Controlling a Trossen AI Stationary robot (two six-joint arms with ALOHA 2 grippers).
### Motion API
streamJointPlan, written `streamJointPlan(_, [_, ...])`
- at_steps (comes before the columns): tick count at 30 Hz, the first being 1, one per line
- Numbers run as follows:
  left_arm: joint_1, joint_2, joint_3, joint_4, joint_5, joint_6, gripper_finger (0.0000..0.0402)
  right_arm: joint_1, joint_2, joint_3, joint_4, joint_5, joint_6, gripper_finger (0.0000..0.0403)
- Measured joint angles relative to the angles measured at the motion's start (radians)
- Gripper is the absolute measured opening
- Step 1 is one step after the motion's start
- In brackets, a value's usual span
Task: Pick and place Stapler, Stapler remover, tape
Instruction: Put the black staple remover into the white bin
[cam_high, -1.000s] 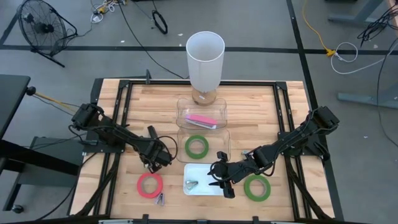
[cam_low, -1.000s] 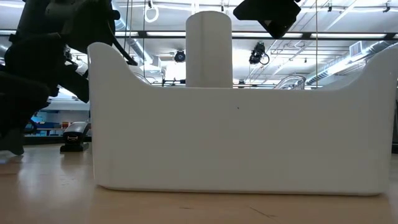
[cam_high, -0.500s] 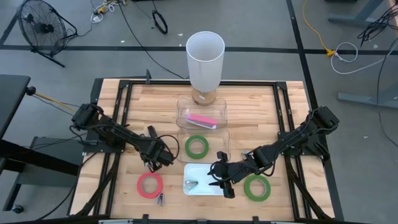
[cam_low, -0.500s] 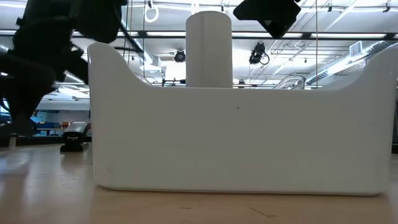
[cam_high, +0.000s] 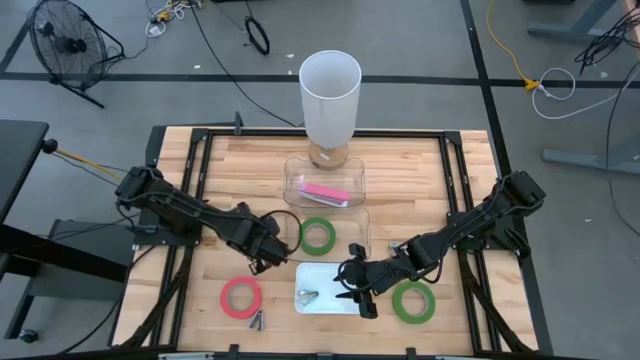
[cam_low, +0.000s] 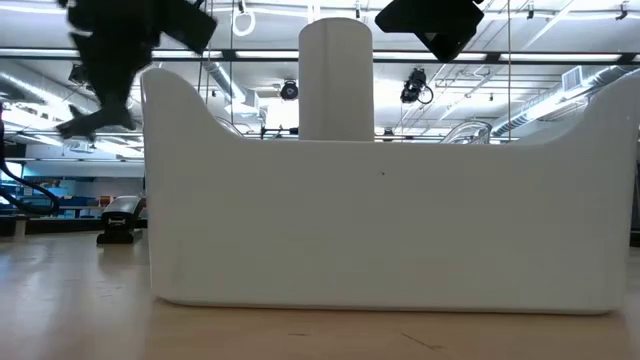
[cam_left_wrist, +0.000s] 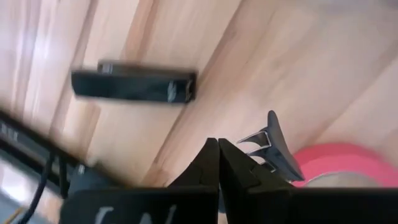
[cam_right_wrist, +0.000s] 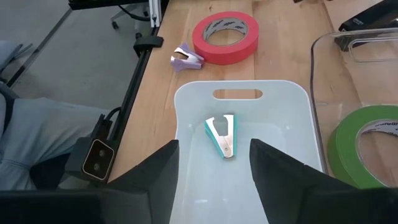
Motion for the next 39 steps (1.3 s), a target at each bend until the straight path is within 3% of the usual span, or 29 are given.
streamJointPlan(6, [0.007, 0.0, 0.078, 0.124, -0.021, 0.094, 0.0, 0.0, 0.0, 0.0, 0.0, 0.0, 0.0, 0.0196])
streamJointPlan(16, [0.006, 0.0, 0.09, 0.544, 0.041, 0.281, 0.0, 0.0, 0.0, 0.0, -0.003, 0.0, 0.0, 0.0196])
streamJointPlan(26, [-0.062, 0.002, 0.053, 0.325, 0.106, 0.157, 0.0012, 0.0, 0.0, 0.0, -0.01, 0.0, 0.0, 0.0196])
streamJointPlan(33, [-0.145, 0.001, -0.017, 0.438, 0.086, 0.12, 0.0054, 0.0, 0.0, 0.0, -0.01, 0.0, 0.0, 0.0196])
streamJointPlan(39, [-0.163, 0.001, -0.116, 0.541, 0.029, 0.065, 0.0126, 0.0, 0.0, 0.0, -0.007, 0.0, 0.0, 0.0196])
